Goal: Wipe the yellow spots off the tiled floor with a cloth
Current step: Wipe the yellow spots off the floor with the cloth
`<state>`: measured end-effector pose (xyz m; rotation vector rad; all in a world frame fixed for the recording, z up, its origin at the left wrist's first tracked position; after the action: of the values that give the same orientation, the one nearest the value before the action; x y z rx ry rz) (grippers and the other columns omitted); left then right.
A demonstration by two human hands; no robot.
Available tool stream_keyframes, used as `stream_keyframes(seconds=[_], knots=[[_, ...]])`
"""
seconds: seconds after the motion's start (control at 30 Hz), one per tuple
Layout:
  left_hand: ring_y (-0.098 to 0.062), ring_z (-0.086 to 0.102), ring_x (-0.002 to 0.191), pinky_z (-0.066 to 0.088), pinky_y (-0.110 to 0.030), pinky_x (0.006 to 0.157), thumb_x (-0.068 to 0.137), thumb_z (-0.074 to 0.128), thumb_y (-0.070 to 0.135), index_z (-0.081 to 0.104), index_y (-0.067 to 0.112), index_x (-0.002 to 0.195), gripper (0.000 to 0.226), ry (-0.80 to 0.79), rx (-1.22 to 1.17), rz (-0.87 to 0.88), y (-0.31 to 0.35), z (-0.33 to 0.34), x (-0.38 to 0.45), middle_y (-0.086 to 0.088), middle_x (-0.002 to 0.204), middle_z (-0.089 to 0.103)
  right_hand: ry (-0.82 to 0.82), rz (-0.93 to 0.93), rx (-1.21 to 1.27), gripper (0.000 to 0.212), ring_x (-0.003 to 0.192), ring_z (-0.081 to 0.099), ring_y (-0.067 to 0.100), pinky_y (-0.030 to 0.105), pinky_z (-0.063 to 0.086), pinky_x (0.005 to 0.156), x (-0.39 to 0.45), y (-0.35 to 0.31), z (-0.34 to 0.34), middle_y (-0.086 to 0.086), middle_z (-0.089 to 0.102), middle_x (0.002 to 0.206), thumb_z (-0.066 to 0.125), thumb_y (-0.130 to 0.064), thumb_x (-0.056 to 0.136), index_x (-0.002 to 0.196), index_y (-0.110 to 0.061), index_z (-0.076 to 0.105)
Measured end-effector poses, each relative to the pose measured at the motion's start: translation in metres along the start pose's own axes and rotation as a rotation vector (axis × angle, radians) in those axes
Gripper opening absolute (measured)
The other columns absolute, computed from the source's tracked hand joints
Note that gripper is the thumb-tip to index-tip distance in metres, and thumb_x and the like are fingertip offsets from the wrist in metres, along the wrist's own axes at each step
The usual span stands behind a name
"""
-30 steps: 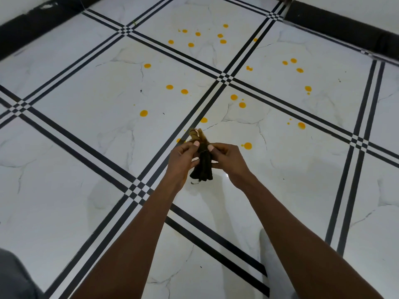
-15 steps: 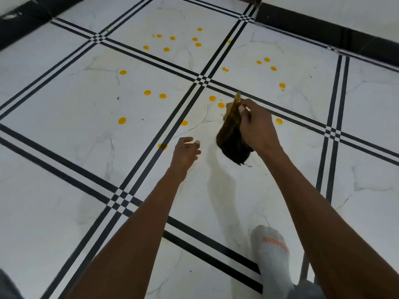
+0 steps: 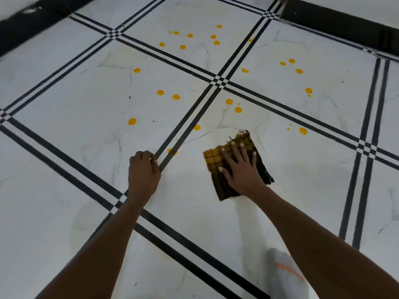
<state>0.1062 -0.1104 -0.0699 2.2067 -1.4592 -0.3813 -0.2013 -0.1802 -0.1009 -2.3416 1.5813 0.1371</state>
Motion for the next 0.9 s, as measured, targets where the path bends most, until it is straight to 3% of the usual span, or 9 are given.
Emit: stream_keyframes(seconds=[0.1,0.2,0.33,0.5,0.57,0.63,0.73,0.8,0.9], knots=[[-0.045,0.049,0.133,0.048,-0.058,0.105,0.102,0.053,0.013,0.059,0.000,0.133,0.034,0.017,0.169,0.088,-0.018,0.009,0.012,-0.022,0.141,0.057,0.089,-0.056,-0.072,0.068,0.162,-0.002,0.033,0.068,0.000,0.126,0.014,0.004,0.009,0.005,0.004,0.176,0.023,-0.064,0.104,0.165,-0.036,0.014],[-0.043,0.031,0.153,0.029,-0.058,0.124,0.108,0.041,0.023,0.045,0.005,0.152,0.048,-0.010,0.196,0.102,-0.031,0.027,0.020,-0.019,0.163,0.040,0.158,-0.130,-0.141,0.072,0.163,-0.003,0.029,0.066,0.002,0.126,0.028,0.009,0.008,0.004,0.001,0.176,0.027,-0.066,0.103,0.166,-0.033,0.012],[-0.035,0.017,0.160,0.016,-0.054,0.129,0.109,0.030,0.030,0.034,0.011,0.160,0.055,0.004,0.221,0.083,-0.032,0.040,0.017,-0.011,0.171,0.027,0.174,-0.194,-0.138,0.075,0.163,0.000,0.025,0.065,0.006,0.127,0.057,-0.003,0.004,0.004,0.006,0.176,0.027,-0.062,0.104,0.167,-0.022,0.014],[-0.027,0.009,0.162,0.013,-0.050,0.131,0.109,0.028,0.031,0.027,0.018,0.164,0.056,0.007,0.238,0.066,-0.030,0.038,0.017,-0.004,0.174,0.020,0.242,-0.005,-0.042,0.072,0.161,0.012,0.035,0.066,0.006,0.126,0.129,-0.054,-0.004,0.013,0.016,0.174,0.028,-0.062,0.104,0.165,-0.022,0.025],[-0.024,0.007,0.163,0.011,-0.049,0.131,0.109,0.025,0.030,0.026,0.020,0.164,0.056,0.002,0.223,0.057,-0.032,0.038,0.018,-0.002,0.174,0.018,0.241,-0.147,-0.035,0.068,0.161,0.011,0.036,0.065,0.007,0.126,0.141,-0.108,-0.002,0.013,0.016,0.174,0.028,-0.060,0.105,0.164,-0.027,0.026],[-0.022,0.005,0.163,0.011,-0.049,0.131,0.109,0.025,0.028,0.025,0.020,0.164,0.056,-0.001,0.209,0.058,-0.033,0.038,0.016,-0.001,0.174,0.017,0.185,-0.417,-0.087,0.065,0.162,0.006,0.031,0.064,0.007,0.126,0.114,-0.149,0.011,0.009,0.012,0.175,0.028,-0.059,0.106,0.165,-0.031,0.023],[-0.021,0.004,0.163,0.012,-0.049,0.131,0.109,0.028,0.026,0.024,0.021,0.165,0.056,0.013,0.201,0.055,-0.031,0.035,0.016,0.000,0.175,0.015,0.105,-0.601,-0.115,0.069,0.163,0.003,0.024,0.059,0.006,0.129,0.056,-0.110,0.016,0.001,0.008,0.175,0.034,-0.060,0.105,0.166,-0.030,0.019],[-0.020,0.004,0.163,0.012,-0.048,0.131,0.110,0.028,0.025,0.023,0.022,0.165,0.056,0.017,0.202,0.053,-0.029,0.034,0.017,0.001,0.175,0.014,0.145,-0.490,-0.102,0.071,0.163,0.007,0.023,0.060,0.012,0.128,0.069,-0.048,-0.002,-0.001,0.014,0.175,0.037,-0.058,0.104,0.165,-0.028,0.020],[-0.020,0.004,0.163,0.012,-0.047,0.132,0.110,0.028,0.026,0.023,0.023,0.165,0.056,0.024,0.216,0.048,-0.030,0.036,0.020,0.002,0.175,0.014,0.243,-0.128,-0.078,0.073,0.162,0.012,0.027,0.058,0.012,0.129,0.159,0.005,-0.038,0.006,0.019,0.174,0.026,-0.060,0.105,0.166,-0.020,0.020]])
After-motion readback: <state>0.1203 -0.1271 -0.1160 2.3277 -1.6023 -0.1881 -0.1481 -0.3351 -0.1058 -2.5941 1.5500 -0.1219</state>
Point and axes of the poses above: each hand's wrist, its own x-axis towards the middle knuckle, its own z-axis out of the palm, y = z × x, the point moved 6 cm from there along x, towards the middle knuckle
